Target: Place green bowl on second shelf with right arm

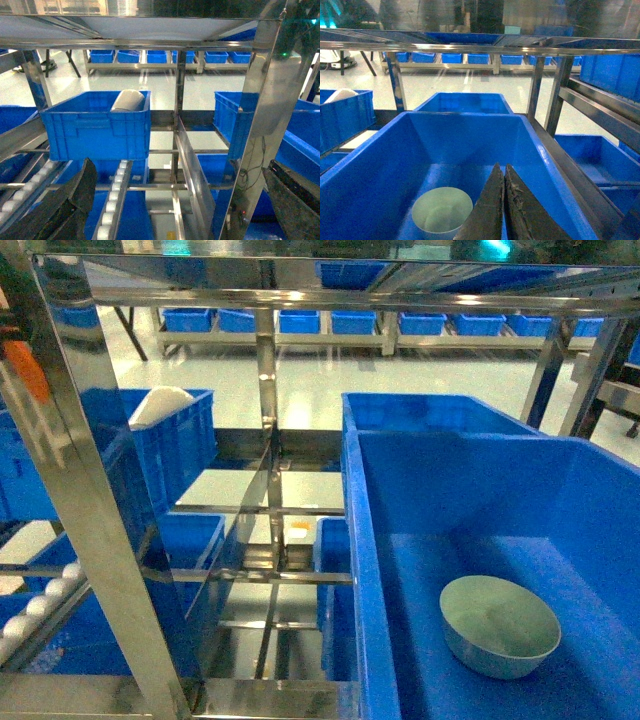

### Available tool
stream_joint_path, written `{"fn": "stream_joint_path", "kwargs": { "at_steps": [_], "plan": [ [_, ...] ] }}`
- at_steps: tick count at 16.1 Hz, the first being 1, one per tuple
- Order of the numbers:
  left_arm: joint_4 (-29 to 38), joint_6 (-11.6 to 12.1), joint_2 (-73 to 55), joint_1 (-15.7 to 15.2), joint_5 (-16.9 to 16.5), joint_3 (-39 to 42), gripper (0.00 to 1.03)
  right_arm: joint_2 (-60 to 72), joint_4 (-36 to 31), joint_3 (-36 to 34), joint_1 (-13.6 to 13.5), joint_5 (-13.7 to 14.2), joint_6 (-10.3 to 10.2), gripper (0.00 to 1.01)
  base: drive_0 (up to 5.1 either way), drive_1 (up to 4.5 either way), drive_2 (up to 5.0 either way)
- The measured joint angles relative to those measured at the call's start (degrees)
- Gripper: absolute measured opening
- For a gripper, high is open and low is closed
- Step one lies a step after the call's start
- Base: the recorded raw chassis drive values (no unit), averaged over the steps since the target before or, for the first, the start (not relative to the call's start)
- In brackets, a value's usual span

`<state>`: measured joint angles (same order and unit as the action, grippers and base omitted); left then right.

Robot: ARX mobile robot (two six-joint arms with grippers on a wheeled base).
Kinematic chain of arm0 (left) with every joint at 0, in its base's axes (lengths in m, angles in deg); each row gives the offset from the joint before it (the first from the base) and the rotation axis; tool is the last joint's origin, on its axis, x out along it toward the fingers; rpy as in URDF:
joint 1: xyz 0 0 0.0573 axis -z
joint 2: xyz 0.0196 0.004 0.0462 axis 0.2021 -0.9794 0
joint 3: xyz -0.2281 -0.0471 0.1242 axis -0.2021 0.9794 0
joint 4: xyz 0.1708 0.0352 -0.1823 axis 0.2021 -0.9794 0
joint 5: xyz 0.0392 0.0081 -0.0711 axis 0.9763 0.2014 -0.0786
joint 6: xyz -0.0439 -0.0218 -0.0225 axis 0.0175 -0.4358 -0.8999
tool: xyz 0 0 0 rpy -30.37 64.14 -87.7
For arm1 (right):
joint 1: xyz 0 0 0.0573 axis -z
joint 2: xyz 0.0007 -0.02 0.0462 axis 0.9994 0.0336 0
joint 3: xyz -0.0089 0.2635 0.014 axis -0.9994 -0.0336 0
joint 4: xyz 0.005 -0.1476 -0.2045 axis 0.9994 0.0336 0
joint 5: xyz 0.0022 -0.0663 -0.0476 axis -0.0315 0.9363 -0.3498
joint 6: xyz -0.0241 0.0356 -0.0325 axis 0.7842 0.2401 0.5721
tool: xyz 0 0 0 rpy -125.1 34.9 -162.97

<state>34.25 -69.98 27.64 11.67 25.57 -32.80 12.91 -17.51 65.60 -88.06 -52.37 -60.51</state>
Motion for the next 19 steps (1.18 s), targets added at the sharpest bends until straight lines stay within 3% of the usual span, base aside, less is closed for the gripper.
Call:
{"fn": "stream_joint_path", "kwargs": {
  "at_steps": [6, 7, 8, 10, 15, 18, 19],
  "plan": [
    [0.0, 0.0, 0.0, 0.0, 0.0, 0.0, 0.98, -5.8, 5.7, 0.0, 0.0, 0.0, 0.0, 0.02, 0.0, 0.00, 0.0],
    [0.0, 0.0, 0.0, 0.0, 0.0, 0.0, 0.98, -7.2, 7.7, 0.0, 0.0, 0.0, 0.0, 0.02, 0.0, 0.00, 0.0],
    [0.0, 0.0, 0.0, 0.0, 0.0, 0.0, 0.98, -12.7, 15.7, 0.0, 0.0, 0.0, 0.0, 0.02, 0.0, 0.00, 0.0],
    [0.0, 0.0, 0.0, 0.0, -0.1, 0.0, 0.98, -15.6, 15.4, 0.3, 0.0, 0.1, 0.0, 0.06, 0.0, 0.00, 0.0],
    [0.0, 0.0, 0.0, 0.0, 0.0, 0.0, 0.98, -15.7, 16.2, 0.0, 0.0, 0.0, 0.0, 0.59, 0.0, 0.00, 0.0],
    [0.0, 0.0, 0.0, 0.0, 0.0, 0.0, 0.98, -15.7, 16.2, 0.0, 0.0, 0.0, 0.0, 0.96, 0.0, 0.00, 0.0],
    [0.0, 0.0, 0.0, 0.0, 0.0, 0.0, 0.98, -15.7, 16.2, 0.0, 0.0, 0.0, 0.0, 1.00, 0.0, 0.00, 0.0]
  ]
}}
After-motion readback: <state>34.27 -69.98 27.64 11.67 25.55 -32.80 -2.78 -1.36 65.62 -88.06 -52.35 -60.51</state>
